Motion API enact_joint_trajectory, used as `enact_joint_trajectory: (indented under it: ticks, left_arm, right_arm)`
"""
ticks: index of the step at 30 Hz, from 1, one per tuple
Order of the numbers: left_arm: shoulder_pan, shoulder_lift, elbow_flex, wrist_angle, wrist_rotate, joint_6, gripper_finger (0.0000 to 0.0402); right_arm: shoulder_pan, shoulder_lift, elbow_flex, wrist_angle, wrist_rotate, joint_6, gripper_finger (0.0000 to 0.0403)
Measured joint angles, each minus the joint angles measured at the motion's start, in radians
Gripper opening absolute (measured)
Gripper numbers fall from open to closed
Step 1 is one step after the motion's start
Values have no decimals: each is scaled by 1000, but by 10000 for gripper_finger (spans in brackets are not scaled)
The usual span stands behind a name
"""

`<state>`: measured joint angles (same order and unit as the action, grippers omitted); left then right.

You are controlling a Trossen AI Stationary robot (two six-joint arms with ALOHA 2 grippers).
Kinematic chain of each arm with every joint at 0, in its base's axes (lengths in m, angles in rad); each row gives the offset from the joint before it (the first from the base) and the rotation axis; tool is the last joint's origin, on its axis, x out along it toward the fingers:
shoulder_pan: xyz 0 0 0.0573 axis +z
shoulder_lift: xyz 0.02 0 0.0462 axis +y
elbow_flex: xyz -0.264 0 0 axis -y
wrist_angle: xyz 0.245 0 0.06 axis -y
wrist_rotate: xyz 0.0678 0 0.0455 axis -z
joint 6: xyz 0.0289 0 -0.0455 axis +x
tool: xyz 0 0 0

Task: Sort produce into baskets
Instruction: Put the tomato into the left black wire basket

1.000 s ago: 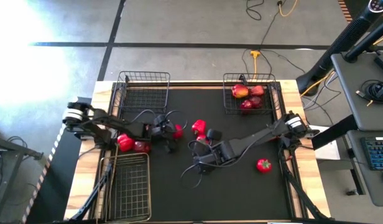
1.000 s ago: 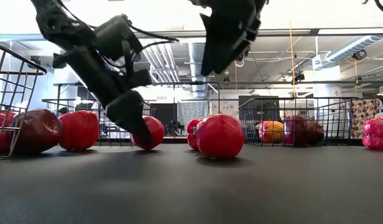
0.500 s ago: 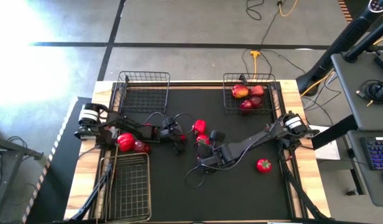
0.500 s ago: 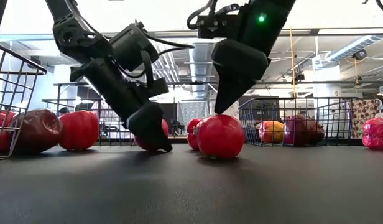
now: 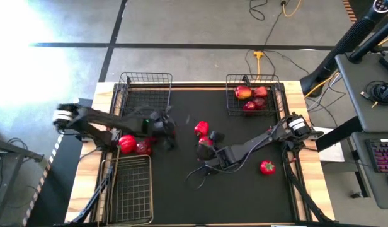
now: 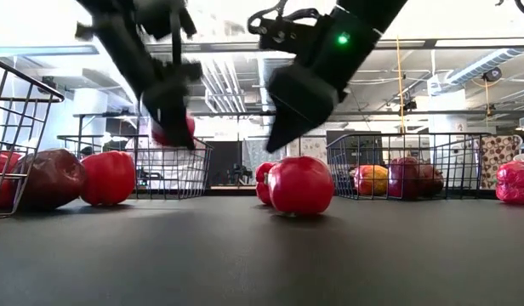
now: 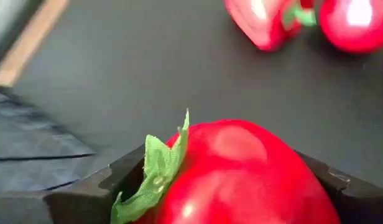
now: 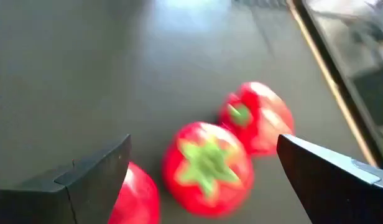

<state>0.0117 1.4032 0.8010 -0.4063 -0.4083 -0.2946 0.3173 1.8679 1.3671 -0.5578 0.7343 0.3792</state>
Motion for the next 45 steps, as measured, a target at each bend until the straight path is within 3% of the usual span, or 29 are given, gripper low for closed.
enact_joint_trajectory:
  ticks: [5,8,13,19,23,27,32,40,45]
  left_arm:
    - [64,-136,196,-306,-150,48,266]
    - [172,-152,320,-497,-216,72,267]
    - [444,-128,421,-621,-147,132,268]
    - [734,-36,435,-623,98,207,270]
    - [834,27,442,-663,96,256,268]
    - [909,86,487,-662,100,268,267]
    - [973,186,546,-669,198,242,271]
    - [981,376,624,-780,212,223,272]
    - [977,414,640,-825,212,228,272]
  right_arm:
    - [-16,0,-33,299,-116,-181,393]
    - [-24,0,-52,499,-166,-265,393]
    - [-39,0,-61,693,-243,-357,393]
    - [-43,0,-55,753,-274,-398,393]
    - [-45,7,-85,752,-272,-388,393]
    - [-52,35,-104,788,-272,-394,393]
    - [-60,47,-95,833,-271,-423,393]
    - [-66,51,-112,830,-272,-422,393]
    - [-83,51,-131,828,-271,-398,393]
